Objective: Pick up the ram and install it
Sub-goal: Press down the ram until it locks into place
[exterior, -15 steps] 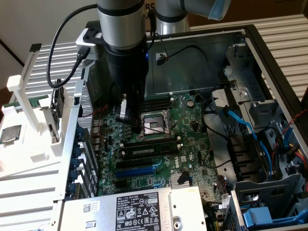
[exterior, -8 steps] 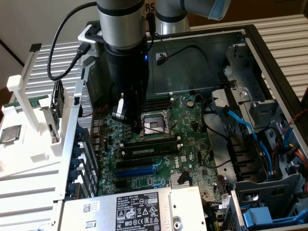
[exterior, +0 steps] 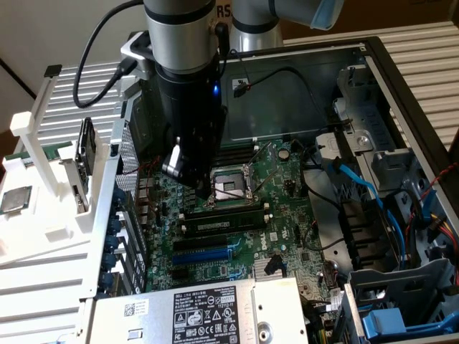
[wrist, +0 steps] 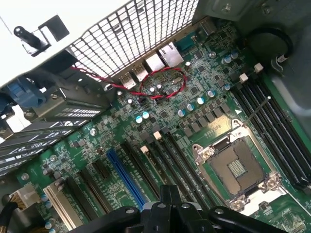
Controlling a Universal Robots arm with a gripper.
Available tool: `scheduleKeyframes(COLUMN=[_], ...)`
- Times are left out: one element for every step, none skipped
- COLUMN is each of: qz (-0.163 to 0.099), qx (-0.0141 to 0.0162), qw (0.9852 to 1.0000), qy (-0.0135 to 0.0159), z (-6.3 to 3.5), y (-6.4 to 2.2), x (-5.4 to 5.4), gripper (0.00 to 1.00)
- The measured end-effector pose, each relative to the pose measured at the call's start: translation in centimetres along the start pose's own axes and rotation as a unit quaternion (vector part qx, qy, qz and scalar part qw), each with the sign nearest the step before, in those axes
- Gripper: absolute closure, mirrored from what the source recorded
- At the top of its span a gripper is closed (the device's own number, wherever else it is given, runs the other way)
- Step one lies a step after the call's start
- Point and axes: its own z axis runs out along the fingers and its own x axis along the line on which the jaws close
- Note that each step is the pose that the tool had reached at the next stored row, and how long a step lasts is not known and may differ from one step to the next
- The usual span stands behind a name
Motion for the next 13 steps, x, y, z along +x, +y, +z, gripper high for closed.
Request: scheduleKeyframes(qz=[0.007, 0.014, 0.019, 0.025, 0.030, 0.036, 0.042, 0.048, 0.055, 0.062, 0.069, 0.077, 0.085], qx=[-0.0001, -0.0002, -0.0002, -0.0002, -0.0002, -0.0001, 0.0000, 0.0001, 0.0002, 0.0002, 0.0002, 0.0001, 0.0000], qw=[1.0000, 0.9999, 0.9998, 0.9997, 0.9996, 0.9994, 0.9991, 0.9989, 0.9985, 0.9981, 0.9976, 0.9970, 0.9964], qy=[0.0000, 0.0000, 0.0000, 0.0000, -0.0001, -0.0003, -0.0004, -0.0005, -0.0006, -0.0007, -0.0007, -0.0007, -0.0007], z=[0.00, 0.00, 0.00, 0.01, 0.01, 0.02, 0.02, 0.03, 0.04, 0.05, 0.06, 0.07, 0.08], y=[0.00, 0.00, 0.00, 0.00, 0.00, -0.01, -0.01, -0.01, -0.01, 0.00, 0.00, 0.00, 0.00], x=[0.00, 0.00, 0.00, 0.00, 0.00, -0.01, 0.00, 0.00, 0.00, 0.00, 0.00, 0.00, 0.00], gripper=[0.89, 0.89, 0.89, 0.89, 0.89, 0.89, 0.89, 0.89, 0.89, 0.89, 0.89, 0.89, 0.89])
